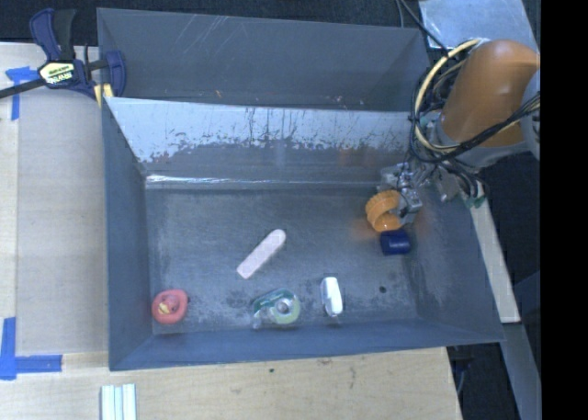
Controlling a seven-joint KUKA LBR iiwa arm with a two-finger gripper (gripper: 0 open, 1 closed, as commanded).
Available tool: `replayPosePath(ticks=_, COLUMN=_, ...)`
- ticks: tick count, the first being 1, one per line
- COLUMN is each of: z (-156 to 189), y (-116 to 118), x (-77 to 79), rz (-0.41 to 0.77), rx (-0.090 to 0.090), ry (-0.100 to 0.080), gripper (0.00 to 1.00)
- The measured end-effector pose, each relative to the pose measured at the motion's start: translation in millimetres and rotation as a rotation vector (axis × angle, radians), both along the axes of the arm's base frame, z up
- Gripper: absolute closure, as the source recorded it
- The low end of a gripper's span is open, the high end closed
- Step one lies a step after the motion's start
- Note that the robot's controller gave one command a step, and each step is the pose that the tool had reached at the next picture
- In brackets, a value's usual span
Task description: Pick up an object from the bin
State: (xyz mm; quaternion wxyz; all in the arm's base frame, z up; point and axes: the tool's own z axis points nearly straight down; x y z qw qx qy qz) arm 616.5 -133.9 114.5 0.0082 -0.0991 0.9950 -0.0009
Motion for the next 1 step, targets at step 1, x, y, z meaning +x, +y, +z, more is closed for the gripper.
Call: replayPosePath(ticks=1, z=0.0, y=0.0, x=0.0, rz=0.0, rx=0.0, ry=0.0, gripper=1.0)
